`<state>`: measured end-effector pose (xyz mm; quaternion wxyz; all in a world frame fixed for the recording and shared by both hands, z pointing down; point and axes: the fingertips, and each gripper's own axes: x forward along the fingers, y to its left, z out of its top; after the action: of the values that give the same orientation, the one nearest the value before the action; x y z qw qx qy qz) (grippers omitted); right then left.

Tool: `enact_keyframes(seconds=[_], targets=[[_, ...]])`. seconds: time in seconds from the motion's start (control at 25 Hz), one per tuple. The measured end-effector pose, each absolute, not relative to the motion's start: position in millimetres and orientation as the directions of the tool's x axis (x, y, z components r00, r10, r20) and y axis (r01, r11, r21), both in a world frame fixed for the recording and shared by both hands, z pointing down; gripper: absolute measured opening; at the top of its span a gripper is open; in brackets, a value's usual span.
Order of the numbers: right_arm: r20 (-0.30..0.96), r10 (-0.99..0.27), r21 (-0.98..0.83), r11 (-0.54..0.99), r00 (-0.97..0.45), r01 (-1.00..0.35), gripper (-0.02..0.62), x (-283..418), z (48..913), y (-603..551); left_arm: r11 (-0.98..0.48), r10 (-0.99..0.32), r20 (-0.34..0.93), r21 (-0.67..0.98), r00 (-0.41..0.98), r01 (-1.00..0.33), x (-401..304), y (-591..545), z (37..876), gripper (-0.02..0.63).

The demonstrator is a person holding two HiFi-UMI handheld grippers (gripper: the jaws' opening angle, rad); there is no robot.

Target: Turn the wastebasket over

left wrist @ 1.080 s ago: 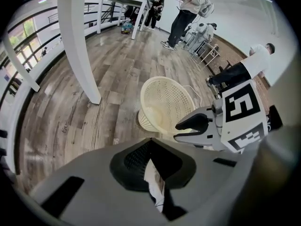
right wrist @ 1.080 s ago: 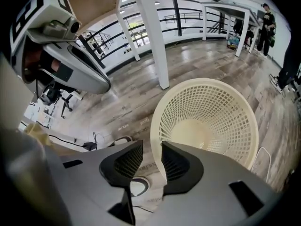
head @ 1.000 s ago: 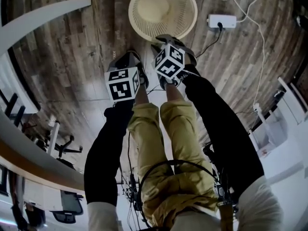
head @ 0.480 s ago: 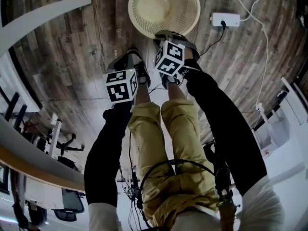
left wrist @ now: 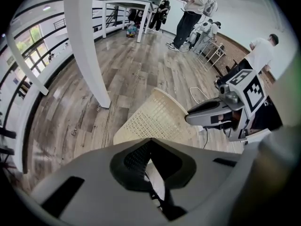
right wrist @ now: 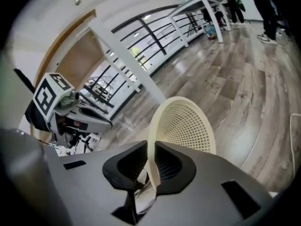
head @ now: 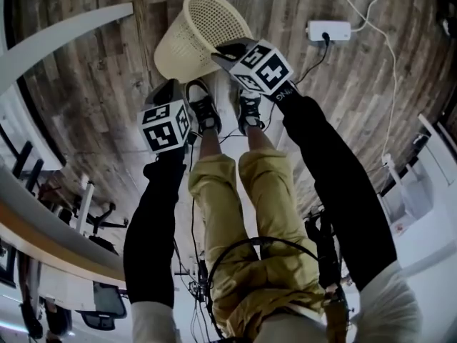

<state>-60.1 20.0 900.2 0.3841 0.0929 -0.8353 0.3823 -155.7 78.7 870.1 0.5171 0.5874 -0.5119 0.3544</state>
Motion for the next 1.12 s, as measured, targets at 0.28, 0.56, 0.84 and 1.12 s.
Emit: enact_keyframes(seconds=[0.28,0.56,0.84,1.12], targets=[[0.868,0.085,-0.443,0.578,-0.489,-0.686,0.064,22.7,958.6,19.4,0.044,-0.217,0.941,0.275,0.259,-0.961,-128.3,87.3,877.9,0.0],[0.873,0.048,-0.413,0.601,-0.485,-0.684,0.064,32.1,949.5,13.0,0.018,-0.18,0.948,0.27,0.263,-0.963,-116.8,93.5,883.8,0.002],[0.874,-0.006,-0.392,0.582,-0.486,-0.712,0.084,32.9,923.7,1.8,-0.017,-0.199,0.946,0.258,0.256,-0.966,-117.3,73.7,866.2,0.0],[0.826,-0.086,-0.396,0.615,-0.557,-0.682,0.051,34.6,827.7,-13.4,-0.044,-0.27,0.925,0.266,0.268,-0.963,-108.4,43.4,797.2,0.0]])
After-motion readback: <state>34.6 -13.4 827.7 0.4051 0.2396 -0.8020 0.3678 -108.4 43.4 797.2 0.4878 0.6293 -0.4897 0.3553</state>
